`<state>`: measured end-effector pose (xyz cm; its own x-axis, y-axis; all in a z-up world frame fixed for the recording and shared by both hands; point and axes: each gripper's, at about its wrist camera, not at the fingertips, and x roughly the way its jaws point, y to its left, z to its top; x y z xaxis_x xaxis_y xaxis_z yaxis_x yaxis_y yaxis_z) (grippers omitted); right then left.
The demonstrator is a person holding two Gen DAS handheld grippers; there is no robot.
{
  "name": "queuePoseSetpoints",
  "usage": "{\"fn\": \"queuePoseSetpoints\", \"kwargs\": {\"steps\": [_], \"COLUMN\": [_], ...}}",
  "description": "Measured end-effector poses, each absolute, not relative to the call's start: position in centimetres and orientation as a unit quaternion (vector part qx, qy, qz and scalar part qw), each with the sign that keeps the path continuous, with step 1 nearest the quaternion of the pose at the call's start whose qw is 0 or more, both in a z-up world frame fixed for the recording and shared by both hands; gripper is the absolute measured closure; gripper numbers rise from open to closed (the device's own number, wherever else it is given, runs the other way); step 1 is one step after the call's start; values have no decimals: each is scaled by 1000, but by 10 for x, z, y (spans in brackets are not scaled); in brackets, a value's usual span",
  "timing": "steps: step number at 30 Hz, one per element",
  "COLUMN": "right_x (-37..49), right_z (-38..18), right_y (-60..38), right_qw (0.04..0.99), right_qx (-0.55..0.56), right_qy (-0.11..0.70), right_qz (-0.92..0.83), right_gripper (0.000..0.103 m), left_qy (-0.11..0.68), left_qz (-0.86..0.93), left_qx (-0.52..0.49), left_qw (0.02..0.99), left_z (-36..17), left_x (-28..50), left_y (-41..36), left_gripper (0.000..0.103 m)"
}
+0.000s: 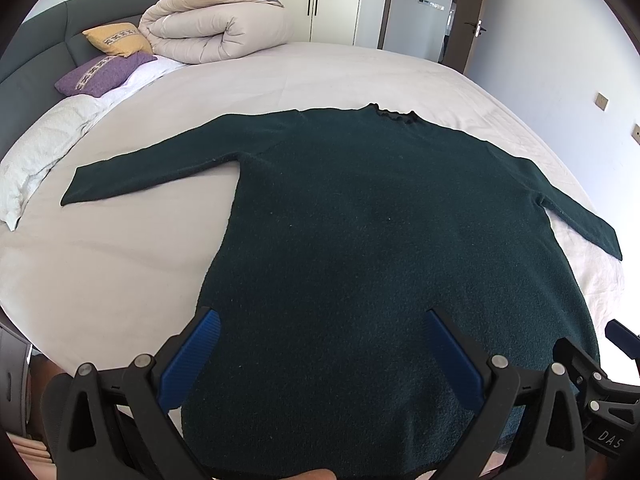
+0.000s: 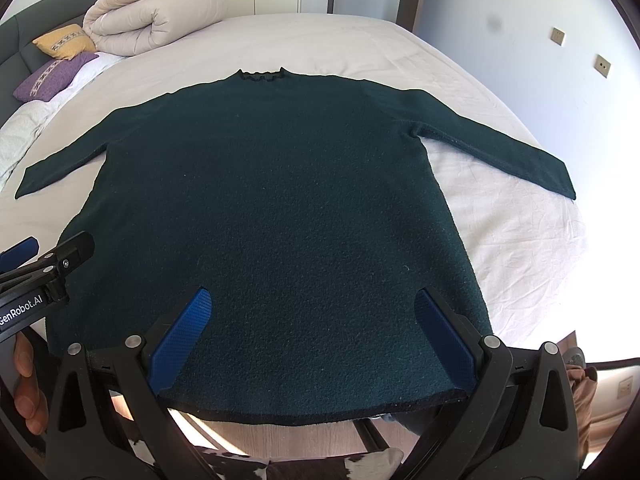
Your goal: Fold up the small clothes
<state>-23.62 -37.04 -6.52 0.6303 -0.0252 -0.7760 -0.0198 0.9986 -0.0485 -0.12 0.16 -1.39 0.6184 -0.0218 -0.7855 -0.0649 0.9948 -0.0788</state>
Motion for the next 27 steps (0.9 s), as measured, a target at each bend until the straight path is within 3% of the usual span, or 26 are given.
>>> {"fn": "queuePoseSetpoints", "kwargs": {"steps": [18,24,27], "right_x": [-232,-226,-221], "right_z": [-73,-70,-67], "right_y": [-361,-366,-368], "right_qw": [900,899,899], "right_qx": [-24,-6,9], "right_qy": [435,438,438], "right_qz": [1,7,20], "right_gripper": [0,0,0], "left_qy": [434,403,350], "left_qz": [11,20,-2], "left_qx": [-64,-174,-241], "left_qw": [899,898,905], "left_z": [-18,-5,1], "left_x": [4,19,26], "left_y": [23,104,160], "left_gripper": [0,0,0]}}
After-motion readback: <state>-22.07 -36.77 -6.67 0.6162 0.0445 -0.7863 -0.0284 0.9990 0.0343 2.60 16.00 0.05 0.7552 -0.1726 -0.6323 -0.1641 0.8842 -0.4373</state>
